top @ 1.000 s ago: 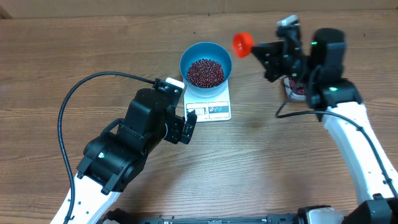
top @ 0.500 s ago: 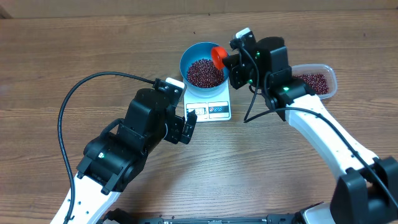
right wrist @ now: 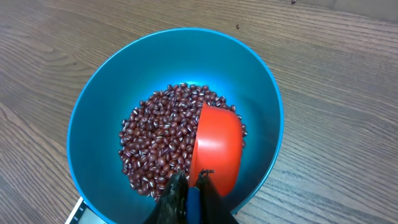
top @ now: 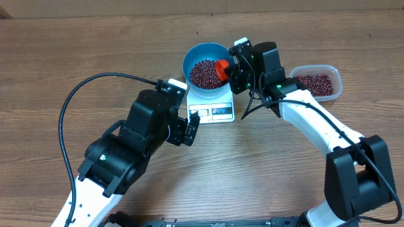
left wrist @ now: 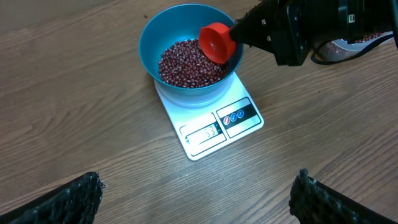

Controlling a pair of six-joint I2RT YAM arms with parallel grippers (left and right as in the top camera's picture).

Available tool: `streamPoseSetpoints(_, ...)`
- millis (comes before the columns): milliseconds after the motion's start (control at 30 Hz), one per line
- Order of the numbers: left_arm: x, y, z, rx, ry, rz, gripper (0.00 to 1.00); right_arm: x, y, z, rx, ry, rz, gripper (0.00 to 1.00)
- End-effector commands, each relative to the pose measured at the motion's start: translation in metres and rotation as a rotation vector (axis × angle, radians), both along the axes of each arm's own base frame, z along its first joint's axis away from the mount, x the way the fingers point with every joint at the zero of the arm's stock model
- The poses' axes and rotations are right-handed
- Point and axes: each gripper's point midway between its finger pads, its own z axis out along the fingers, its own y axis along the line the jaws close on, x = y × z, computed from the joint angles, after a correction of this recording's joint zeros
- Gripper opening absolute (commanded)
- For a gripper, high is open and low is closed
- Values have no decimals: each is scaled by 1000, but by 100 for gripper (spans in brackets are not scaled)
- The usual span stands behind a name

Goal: Scoop item into bowl and weigh 150g on scale
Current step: 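Tip the red scoop into the teal bowl and shake out beans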

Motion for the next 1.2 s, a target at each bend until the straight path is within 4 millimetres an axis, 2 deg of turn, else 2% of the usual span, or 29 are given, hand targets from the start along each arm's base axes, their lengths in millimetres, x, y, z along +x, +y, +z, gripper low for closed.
streamPoseSetpoints(0, 3, 2, 5, -1, -14, 15, 100, 1, 5, 9, 20, -12, 11, 4)
streamPoseSetpoints(167, 3, 2, 5, -1, -14, 15, 100, -16, 19, 5, 78, 56, 98, 4)
streamPoseSetpoints(367, 3, 2, 5, -1, -14, 15, 100, -27, 35, 13, 158, 76, 188, 4)
streamPoseSetpoints(733, 3, 2, 5, -1, -14, 15, 100, -6, 45, 48, 313, 4, 123, 4)
streamPoseSetpoints(1167, 3, 2, 5, -1, -14, 15, 100, -6, 45, 65, 348, -21, 116, 4)
